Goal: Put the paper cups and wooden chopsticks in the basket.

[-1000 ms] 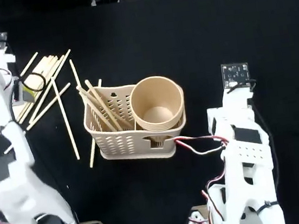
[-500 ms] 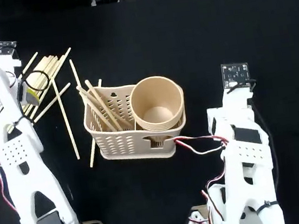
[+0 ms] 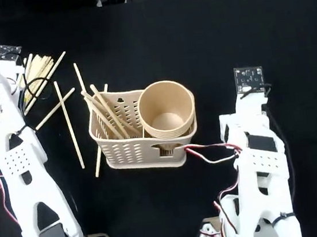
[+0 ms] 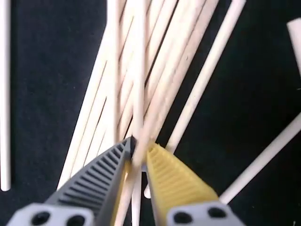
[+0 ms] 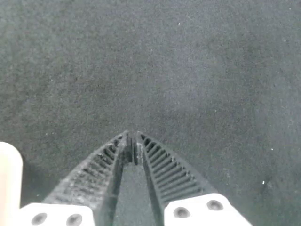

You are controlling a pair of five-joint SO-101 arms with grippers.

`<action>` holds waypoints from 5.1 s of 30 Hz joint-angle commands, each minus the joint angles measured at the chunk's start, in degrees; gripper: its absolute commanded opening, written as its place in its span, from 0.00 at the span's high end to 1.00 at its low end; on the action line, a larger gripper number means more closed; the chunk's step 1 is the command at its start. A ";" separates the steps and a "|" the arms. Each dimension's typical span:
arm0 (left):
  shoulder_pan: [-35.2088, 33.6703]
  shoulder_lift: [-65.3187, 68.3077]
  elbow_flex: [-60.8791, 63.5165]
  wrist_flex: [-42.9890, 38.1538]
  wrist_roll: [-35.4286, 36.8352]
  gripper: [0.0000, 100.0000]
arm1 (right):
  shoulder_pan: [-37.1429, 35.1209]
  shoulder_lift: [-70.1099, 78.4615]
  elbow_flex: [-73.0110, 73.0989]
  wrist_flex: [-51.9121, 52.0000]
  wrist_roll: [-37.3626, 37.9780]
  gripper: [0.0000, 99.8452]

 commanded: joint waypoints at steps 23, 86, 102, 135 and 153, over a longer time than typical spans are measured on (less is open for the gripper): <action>6.11 -68.04 61.23 -8.00 21.54 0.97 | -0.35 -0.13 -0.13 -1.05 0.62 0.98; 44.62 -158.07 152.22 -62.07 49.23 0.81 | -0.18 -0.22 -0.13 -0.97 0.62 0.98; 12.79 -149.98 120.92 -34.37 51.08 0.79 | -0.18 -0.22 -0.13 -0.97 0.62 0.98; 11.38 -39.65 54.20 -18.73 28.22 0.77 | -0.26 -0.22 -0.13 -0.97 0.62 0.98; 14.64 -27.78 35.12 -3.60 27.78 0.97 | -0.18 -0.22 -0.13 -0.97 0.62 0.98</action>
